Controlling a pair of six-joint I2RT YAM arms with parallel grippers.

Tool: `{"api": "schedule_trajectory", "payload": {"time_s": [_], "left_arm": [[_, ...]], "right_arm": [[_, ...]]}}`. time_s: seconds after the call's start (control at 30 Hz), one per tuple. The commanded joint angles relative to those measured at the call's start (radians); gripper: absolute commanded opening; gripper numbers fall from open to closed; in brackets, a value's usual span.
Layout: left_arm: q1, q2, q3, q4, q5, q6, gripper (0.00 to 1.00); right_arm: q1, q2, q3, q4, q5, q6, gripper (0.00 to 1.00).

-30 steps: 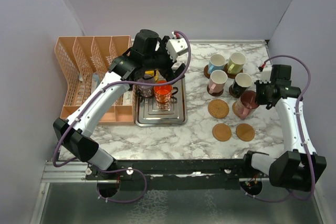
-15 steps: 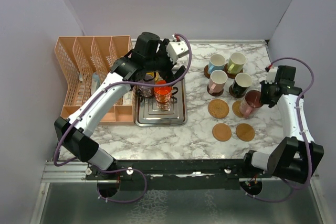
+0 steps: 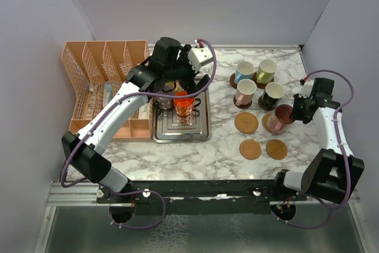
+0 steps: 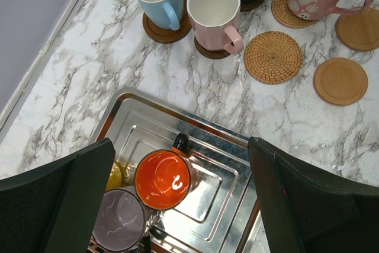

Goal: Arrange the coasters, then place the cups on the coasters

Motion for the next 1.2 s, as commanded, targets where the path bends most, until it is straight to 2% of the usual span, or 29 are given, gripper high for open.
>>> {"api": "schedule_trajectory", "payload": {"time_s": [0.0, 1.17], "left_arm": [[0.001, -0.031, -0.008, 0.026, -0.002, 0.009, 0.99], [0.0, -0.043, -0.022, 0.02, -0.01, 0.017, 0.99]], "right_arm": [[-0.007, -0.008, 0.022, 0.078, -0.049, 0.026, 0.01], [-0.012, 0.062, 0.092, 0.074, -0.085, 0.024, 0.01]]}}
